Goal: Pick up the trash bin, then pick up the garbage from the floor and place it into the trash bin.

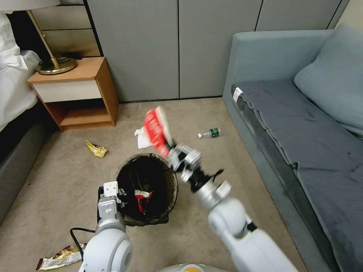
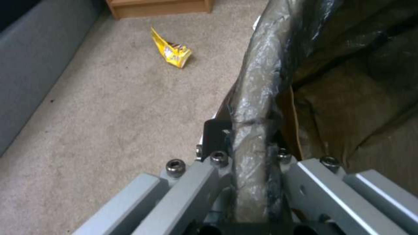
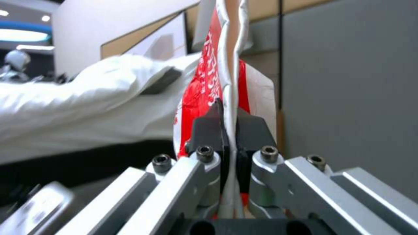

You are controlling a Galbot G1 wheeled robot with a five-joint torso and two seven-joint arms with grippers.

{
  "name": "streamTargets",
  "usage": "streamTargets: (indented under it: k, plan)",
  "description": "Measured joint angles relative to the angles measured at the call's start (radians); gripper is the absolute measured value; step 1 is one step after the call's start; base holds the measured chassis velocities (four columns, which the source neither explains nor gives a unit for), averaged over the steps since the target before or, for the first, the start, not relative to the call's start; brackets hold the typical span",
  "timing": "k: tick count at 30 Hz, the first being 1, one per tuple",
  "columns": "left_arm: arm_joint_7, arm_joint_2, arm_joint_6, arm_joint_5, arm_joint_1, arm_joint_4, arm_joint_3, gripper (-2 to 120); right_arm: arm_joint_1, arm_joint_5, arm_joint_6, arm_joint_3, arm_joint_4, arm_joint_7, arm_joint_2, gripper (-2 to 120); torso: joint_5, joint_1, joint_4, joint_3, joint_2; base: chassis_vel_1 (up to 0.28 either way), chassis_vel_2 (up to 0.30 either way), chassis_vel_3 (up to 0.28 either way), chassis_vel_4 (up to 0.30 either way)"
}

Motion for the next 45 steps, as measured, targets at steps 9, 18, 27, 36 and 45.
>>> streamTargets:
  k: [9, 18, 27, 36, 45]
  plan:
    - [0.000, -0.002, 0.001, 0.000, -0.001, 0.000, 0.003, 0, -0.055, -0.072, 0.039, -0.121, -0.077, -0.003, -0.001, 1, 0.0002, 0.000, 0.0001, 0.000, 0.000, 0.000, 0.000, 0.000, 0.000]
    - [0.001, 0.005, 0.002, -0.002, -0.009, 0.000, 0.006, 0, -0.080, -0.075, 0.067, -0.111, -0.159, 0.002, 0.002, 1, 0.0002, 0.000, 0.0000, 0.000, 0.000, 0.000, 0.000, 0.000, 0.000]
    - [0.001, 0.007, 0.003, -0.003, -0.005, -0.005, 0.006, 0, -0.068, -0.089, 0.066, -0.099, -0.232, 0.016, 0.012, 7, 0.0003, 0.000, 0.0000, 0.000, 0.000, 0.000, 0.000, 0.000, 0.000]
    - [0.002, 0.009, 0.003, -0.002, -0.003, -0.009, 0.005, 0, -0.075, -0.096, 0.063, -0.099, -0.234, 0.020, 0.012, 36, 0.0002, 0.000, 0.0000, 0.000, 0.000, 0.000, 0.000, 0.000, 0.000]
    - [0.002, 0.008, 0.003, -0.001, -0.003, -0.012, 0.006, 0, -0.076, -0.097, 0.058, -0.099, -0.218, 0.023, 0.009, 69, 0.0003, 0.000, 0.0000, 0.000, 0.000, 0.000, 0.000, 0.000, 0.000]
